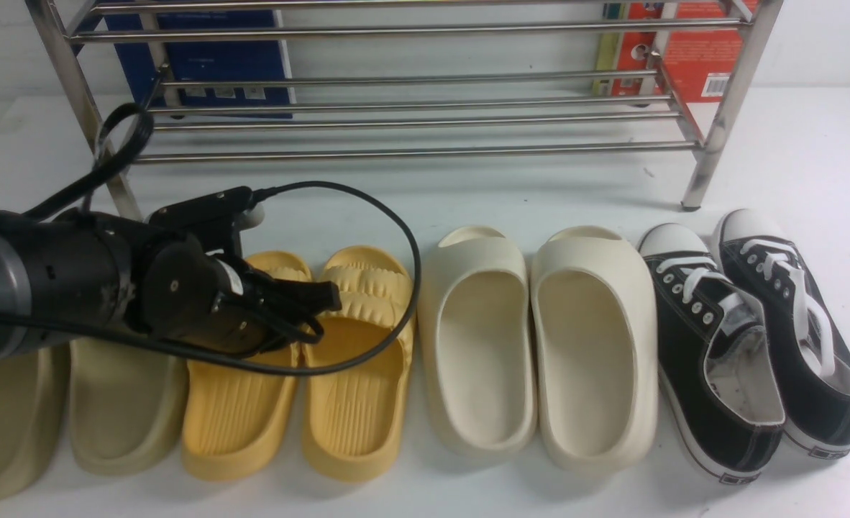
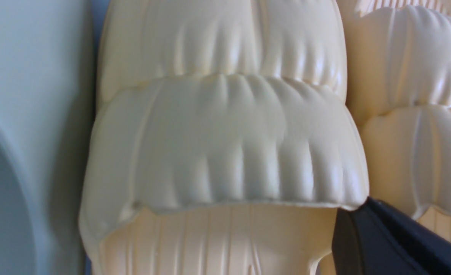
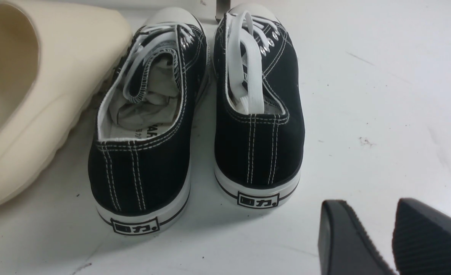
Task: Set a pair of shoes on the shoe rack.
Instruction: Use the left arm to grab the shoe closest to it
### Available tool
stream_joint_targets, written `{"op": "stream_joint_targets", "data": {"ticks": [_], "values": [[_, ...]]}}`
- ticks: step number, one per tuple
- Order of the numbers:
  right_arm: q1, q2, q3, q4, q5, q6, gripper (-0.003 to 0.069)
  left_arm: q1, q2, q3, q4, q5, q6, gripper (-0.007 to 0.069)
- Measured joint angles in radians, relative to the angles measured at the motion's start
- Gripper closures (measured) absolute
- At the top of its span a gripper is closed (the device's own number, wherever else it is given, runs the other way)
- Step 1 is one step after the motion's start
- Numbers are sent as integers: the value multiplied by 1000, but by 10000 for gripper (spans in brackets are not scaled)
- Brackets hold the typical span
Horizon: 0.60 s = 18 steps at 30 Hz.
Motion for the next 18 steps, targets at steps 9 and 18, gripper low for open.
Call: {"op": "stream_joint_targets", "data": {"ticks": [9,18], "values": [[0,0,0,0,0,0,419,0,-4,-1,-8,22,0,638],[0,0,0,0,0,0,419,0,-12,-2,-10,59,0,638]]}}
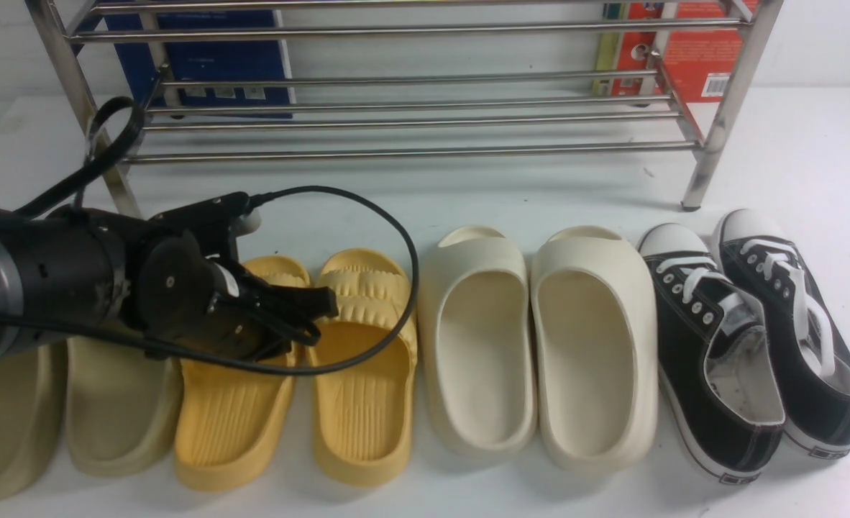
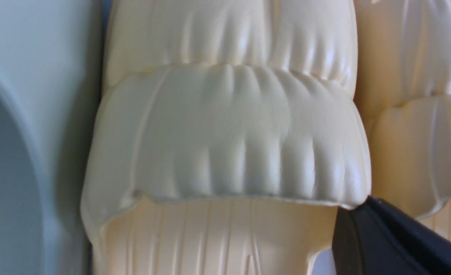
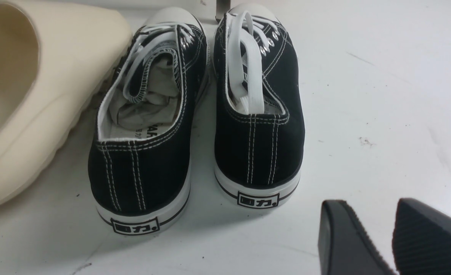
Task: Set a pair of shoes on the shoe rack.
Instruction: Use the left arm to grab the shoe closest to it
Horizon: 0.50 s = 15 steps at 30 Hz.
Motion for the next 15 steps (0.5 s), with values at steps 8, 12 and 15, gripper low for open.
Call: {"op": "stream_joint_targets", "data": {"ticks": [8,12,15], "values": [[0,0,0,0,0,0,419,0,3,0,-3,26,84,496],[0,0,0,0,0,0,419,0,4,0,-4,64,120,386],[0,0,0,0,0,0,419,0,6,0,-4,67,128,351]]}}
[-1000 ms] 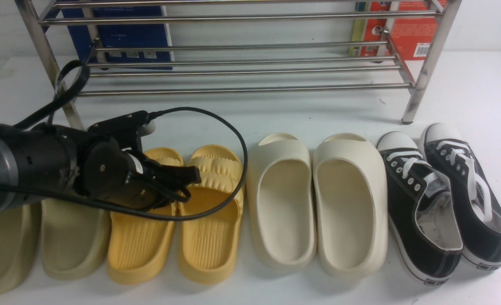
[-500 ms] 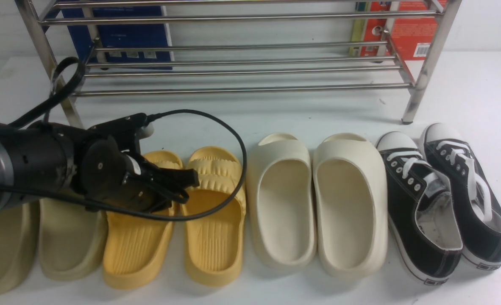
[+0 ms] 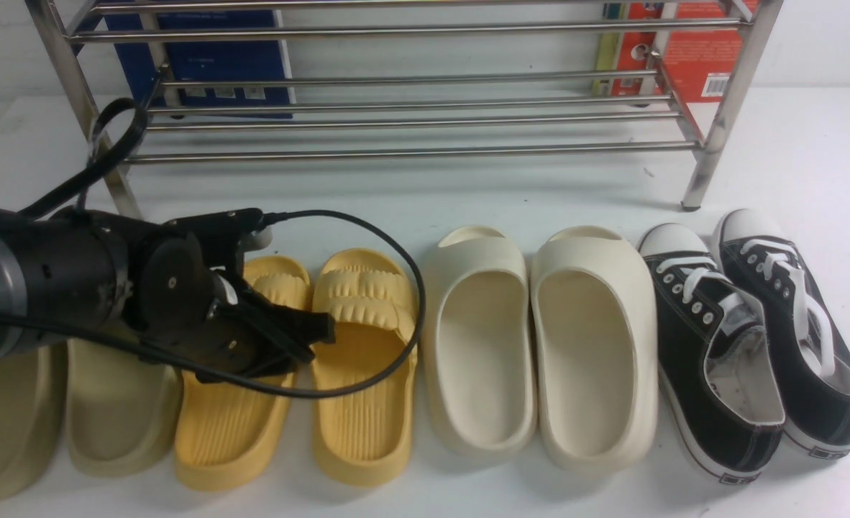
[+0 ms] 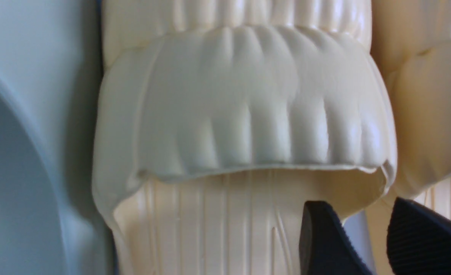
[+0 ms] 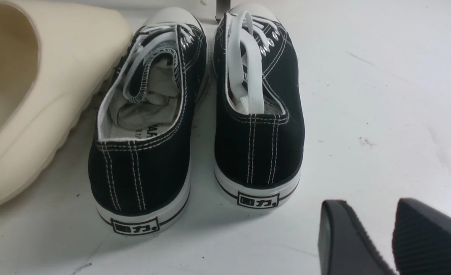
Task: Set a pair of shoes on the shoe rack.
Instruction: Use the left arm to grab the shoe closest to it
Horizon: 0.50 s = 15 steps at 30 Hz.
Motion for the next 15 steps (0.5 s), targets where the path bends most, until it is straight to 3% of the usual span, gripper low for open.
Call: {"op": "stream_joint_targets", "data": {"ticks": [7,15], "values": [[0,0,0,0,0,0,419,0,47,0,2,-25,7,360],[0,0,0,0,0,0,419,0,101,-8,18,-48,8,449]]}}
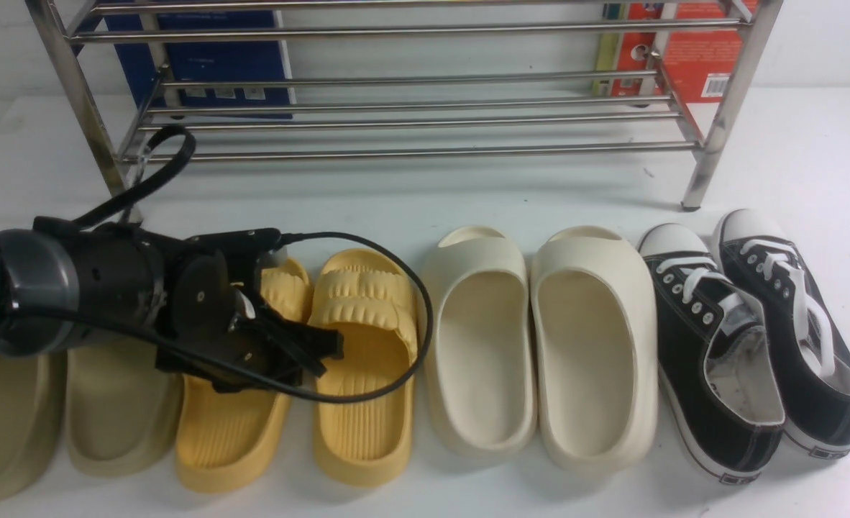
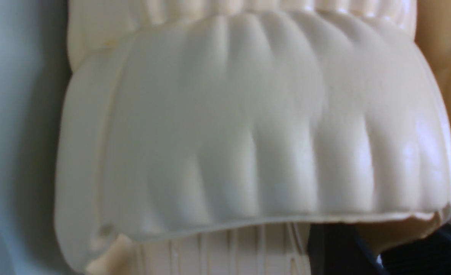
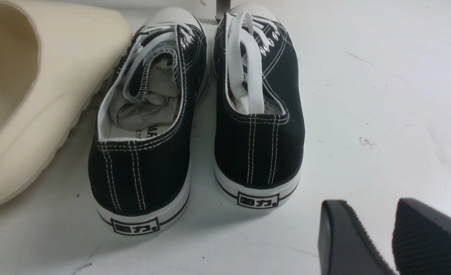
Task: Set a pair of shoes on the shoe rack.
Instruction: Use the left arm to grab the shoe closest to it
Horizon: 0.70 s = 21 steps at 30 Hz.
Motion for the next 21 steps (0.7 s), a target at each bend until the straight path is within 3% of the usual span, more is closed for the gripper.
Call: {"op": "stream_joint_targets", "data": {"ticks": [4,5,7,21], "values": [[0,0,0,0,0,0,419,0,4,-3,-3,-1,2,514],[0,0,0,0,0,0,419,0,4,-4,-7,-1,2,568],[0,0,0,0,0,0,419,0,-2,-4,-11,2,2,607],[0,0,0,0,0,0,419,0,-184,-2,-20,91,2,608]]}}
